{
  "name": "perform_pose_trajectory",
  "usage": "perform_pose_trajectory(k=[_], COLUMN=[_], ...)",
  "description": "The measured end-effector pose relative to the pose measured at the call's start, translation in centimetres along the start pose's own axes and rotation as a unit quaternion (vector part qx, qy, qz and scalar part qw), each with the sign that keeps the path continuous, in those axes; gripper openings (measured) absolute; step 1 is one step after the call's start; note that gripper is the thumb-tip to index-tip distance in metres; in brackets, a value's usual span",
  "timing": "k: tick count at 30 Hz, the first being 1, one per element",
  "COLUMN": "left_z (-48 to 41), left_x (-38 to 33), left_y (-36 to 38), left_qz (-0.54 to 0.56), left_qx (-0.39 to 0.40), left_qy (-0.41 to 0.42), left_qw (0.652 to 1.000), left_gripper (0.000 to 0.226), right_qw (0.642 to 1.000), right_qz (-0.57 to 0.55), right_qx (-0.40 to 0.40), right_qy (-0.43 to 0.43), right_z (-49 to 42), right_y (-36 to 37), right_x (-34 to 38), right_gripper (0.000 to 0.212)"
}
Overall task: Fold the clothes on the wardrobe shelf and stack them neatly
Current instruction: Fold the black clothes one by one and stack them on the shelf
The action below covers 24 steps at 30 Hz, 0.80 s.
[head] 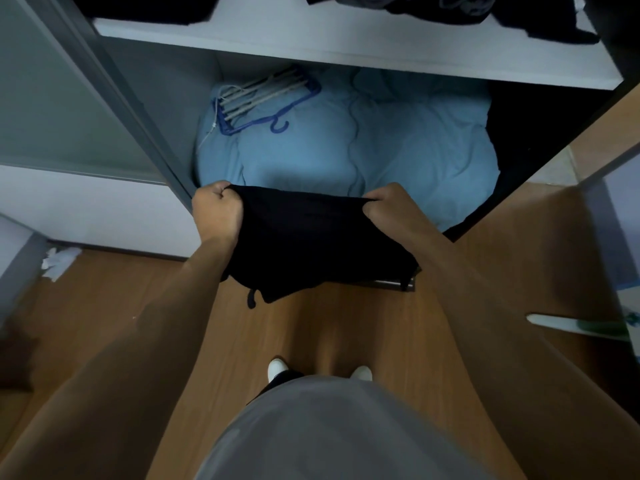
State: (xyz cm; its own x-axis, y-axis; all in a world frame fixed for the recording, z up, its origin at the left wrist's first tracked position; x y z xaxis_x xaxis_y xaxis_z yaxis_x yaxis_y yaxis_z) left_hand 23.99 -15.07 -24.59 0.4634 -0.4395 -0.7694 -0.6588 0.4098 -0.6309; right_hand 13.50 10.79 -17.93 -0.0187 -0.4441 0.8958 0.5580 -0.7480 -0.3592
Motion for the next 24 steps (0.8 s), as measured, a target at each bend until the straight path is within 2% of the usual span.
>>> perform_pose_trajectory(k=[3,6,9,12,15,18,19,21,24], left_z=[0.1,0.6,1.1,1.5,2.0,2.4,2.3,2.1,2.0], left_x=[0.0,0.0,0.0,-0.1,-0.8,-1.7,-1.9,-2.1,-2.2], left_y=[-0.3,-0.4,-0.2,-0.1,0.1,0.3,0.3,0.2,0.1], left_qz=[-0.031,-0.032,-0.031,-0.028,-0.028,-0.034,-0.038,-0.058,-0.111], left_qx=[0.002,0.010,0.044,0.080,0.092,0.101,0.101,0.100,0.106], left_qy=[0.018,0.043,0.052,0.061,0.088,0.122,0.129,0.135,0.158], left_qw=[0.999,0.999,0.997,0.995,0.991,0.987,0.986,0.984,0.975], left_gripper=[0.019,0.017,0.014,0.013,0.018,0.019,0.021,0.020,0.016], right_qw=[0.995,0.984,0.980,0.976,0.983,0.987,0.987,0.980,0.966], right_qz=[0.023,0.088,0.123,0.125,0.063,0.034,0.022,-0.003,0.090], right_qx=[0.089,0.151,0.159,0.179,0.167,0.130,0.134,0.166,0.235], right_qy=[0.036,0.033,0.004,-0.020,0.036,0.083,0.090,0.106,0.060], right_z=[0.3,-0.2,-1.0,-0.9,-0.8,-0.6,-0.3,0.2,1.0], right_y=[0.3,0.0,-0.6,-0.9,-0.4,0.7,0.7,0.5,0.4], right_x=[0.2,0.4,0.6,1.4,1.7,1.8,1.8,1.7,2.0], right_gripper=[0.035,0.023,0.012,0.024,0.037,0.015,0.024,0.044,0.036])
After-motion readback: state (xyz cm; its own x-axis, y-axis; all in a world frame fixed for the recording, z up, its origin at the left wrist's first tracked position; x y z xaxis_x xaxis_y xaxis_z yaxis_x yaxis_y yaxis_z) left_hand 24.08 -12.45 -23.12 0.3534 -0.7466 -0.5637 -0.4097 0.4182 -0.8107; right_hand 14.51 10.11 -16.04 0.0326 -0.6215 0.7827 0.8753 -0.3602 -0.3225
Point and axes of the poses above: each hand's wrist, its own z-axis away from the middle knuckle, its own y-axis out of the palm, x = y × z, the point moved 1 cm from there along -z, towards the middle knuckle, and after that the axes turned 13 degrees about -z, right-handed, at the moved point
